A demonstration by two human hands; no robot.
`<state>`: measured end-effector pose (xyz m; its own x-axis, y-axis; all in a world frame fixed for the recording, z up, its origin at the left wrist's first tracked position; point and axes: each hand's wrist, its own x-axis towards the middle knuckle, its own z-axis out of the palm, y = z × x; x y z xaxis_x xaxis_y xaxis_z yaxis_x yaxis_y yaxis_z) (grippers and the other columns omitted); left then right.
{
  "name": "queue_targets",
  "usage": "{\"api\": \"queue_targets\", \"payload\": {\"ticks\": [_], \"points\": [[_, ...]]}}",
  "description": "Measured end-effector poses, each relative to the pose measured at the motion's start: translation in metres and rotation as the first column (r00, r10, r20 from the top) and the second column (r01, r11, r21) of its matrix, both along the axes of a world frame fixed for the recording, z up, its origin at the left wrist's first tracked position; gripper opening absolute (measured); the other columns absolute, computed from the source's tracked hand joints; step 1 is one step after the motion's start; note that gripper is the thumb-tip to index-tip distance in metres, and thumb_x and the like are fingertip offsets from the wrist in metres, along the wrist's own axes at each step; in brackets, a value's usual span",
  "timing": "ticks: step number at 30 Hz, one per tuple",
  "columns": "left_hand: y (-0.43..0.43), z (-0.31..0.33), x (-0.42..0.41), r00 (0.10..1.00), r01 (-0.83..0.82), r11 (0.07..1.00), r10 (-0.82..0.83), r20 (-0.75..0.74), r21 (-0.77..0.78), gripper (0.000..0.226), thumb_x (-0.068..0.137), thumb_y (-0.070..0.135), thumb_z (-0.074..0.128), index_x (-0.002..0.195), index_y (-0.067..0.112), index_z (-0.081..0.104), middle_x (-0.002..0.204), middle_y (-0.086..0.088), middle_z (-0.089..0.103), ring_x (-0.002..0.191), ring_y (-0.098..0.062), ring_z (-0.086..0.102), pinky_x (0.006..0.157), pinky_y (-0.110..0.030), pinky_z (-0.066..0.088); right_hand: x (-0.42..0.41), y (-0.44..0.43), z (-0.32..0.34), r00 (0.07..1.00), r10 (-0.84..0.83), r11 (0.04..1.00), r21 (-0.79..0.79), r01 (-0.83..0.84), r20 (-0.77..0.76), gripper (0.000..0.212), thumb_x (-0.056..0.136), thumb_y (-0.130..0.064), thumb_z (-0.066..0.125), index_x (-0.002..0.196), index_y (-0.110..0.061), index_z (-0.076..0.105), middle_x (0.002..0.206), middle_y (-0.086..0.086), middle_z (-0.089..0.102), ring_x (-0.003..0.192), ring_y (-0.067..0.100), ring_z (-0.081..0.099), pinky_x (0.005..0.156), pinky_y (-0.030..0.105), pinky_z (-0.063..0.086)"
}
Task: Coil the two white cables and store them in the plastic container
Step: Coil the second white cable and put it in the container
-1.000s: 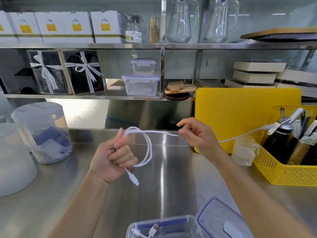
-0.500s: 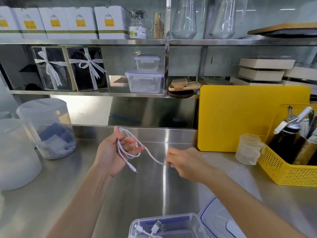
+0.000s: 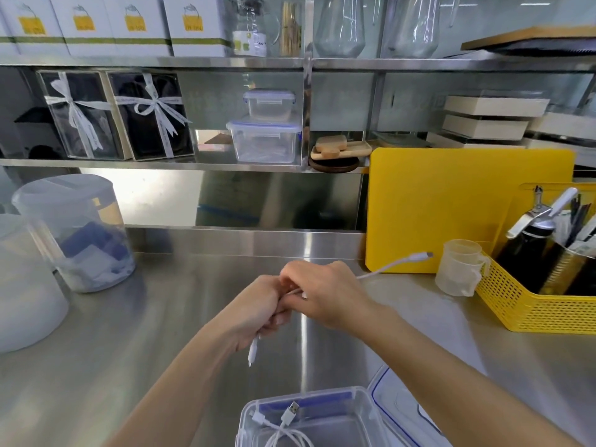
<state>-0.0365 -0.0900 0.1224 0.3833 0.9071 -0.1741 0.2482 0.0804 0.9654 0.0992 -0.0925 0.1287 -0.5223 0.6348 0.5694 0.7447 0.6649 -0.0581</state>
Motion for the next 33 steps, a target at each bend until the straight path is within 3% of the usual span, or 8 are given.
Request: {"api": "queue_targets", "payload": {"ticks": [5,8,12,16,23,28,31,33], "points": [[0.005,0.003,-0.017,0.963,0.261,0.948,-0.242,0.122,-0.183,0.053,0.091,0.049,0.036,0.051,0.015,0.042,0.03,0.004,0.025,0.028,-0.007,0.011,0.038,-0.014,0.01,0.01,-0.002,0.01,0.993,-0.049,0.926,-0.378,0.004,-0.11,0.04,0.08,-0.046,0.063,0.104,-0.015,0.059,0.108,-0.004,0.054,0.085,0.012,0.051,0.069,0.024,0.038],[0.004,0.005,-0.026,0.933,0.35,0.913,-0.32,0.163,-0.21,0.046,0.084,0.049,0.04,0.053,0.016,0.047,0.031,0.005,0.024,0.028,-0.005,0.012,0.038,-0.016,0.007,0.013,-0.003,0.007,0.978,-0.033,0.812,-0.575,-0.094,-0.206,0.024,0.084,-0.038,0.061,0.082,-0.015,0.063,0.079,-0.003,0.059,0.067,0.007,0.049,0.06,0.023,0.038],[0.009,0.006,-0.019,0.966,0.07,0.995,-0.051,0.252,-0.067,0.037,0.091,0.035,0.047,0.062,0.012,0.052,0.042,0.006,0.025,0.034,-0.004,0.016,0.037,-0.017,0.011,0.009,-0.004,-0.001,0.882,-0.135,0.779,-0.598,-0.188,-0.453,0.03,0.09,-0.031,0.054,0.062,-0.021,0.051,0.054,-0.006,0.046,0.046,0.002,0.042,0.047,0.013,0.033],[0.012,-0.001,-0.016,0.915,-0.114,0.993,0.088,0.393,0.043,0.033,0.093,0.015,0.05,0.061,0.013,0.042,0.046,0.007,0.027,0.037,-0.003,0.018,0.033,-0.012,0.016,0.015,-0.004,-0.005,0.752,-0.246,0.745,-0.615,-0.256,-0.611,0.02,0.092,-0.023,0.052,0.078,-0.016,0.064,0.057,-0.005,0.051,0.049,0.002,0.045,0.05,0.018,0.039],[0.023,-0.009,-0.03,0.876,-0.284,0.956,0.227,0.425,0.075,0.044,0.092,0.008,0.052,0.05,0.017,0.044,0.043,0.006,0.03,0.036,-0.005,0.021,0.034,-0.011,0.021,0.045,-0.003,-0.009,0.943,-0.321,0.678,-0.716,0.167,-0.084,0.026,0.091,-0.026,0.053,0.083,-0.007,0.069,0.082,0.01,0.062,0.074,0.017,0.057,0.073,0.033,0.049],[0.023,-0.014,-0.021,0.864,-0.264,0.964,0.224,0.45,0.027,0.038,0.092,0.008,0.052,0.057,0.013,0.039,0.042,0.007,0.029,0.035,-0.004,0.02,0.033,-0.011,0.02,0.04,-0.006,-0.003,0.873,-0.336,0.662,-0.748,-0.048,-0.353,0.026,0.082,-0.031,0.066,0.104,-0.021,0.054,0.091,-0.005,0.059,0.065,0.009,0.053,0.055,0.021,0.043],[0.021,-0.012,-0.018,0.854,-0.208,0.978,0.188,0.486,-0.013,0.036,0.092,0.008,0.051,0.058,0.012,0.038,0.043,0.006,0.029,0.034,-0.004,0.02,0.033,-0.01,0.018,0.035,-0.003,-0.008,0.885,-0.363,0.666,-0.745,0.029,-0.291,0.061,0.08,-0.029,0.069,0.133,-0.031,0.038,0.106,-0.009,0.049,0.071,0.009,0.054,0.056,0.017,0.044],[0.019,-0.008,-0.017,0.86,-0.18,0.984,0.163,0.483,-0.011,0.036,0.093,0.007,0.049,0.058,0.012,0.038,0.043,0.006,0.029,0.034,-0.004,0.02,0.034,-0.01,0.018,0.031,-0.002,-0.016,0.904,-0.352,0.713,-0.695,0.091,-0.242,0.049,0.083,-0.027,0.066,0.128,-0.03,0.046,0.098,-0.007,0.05,0.075,0.011,0.053,0.06,0.014,0.043]]}}
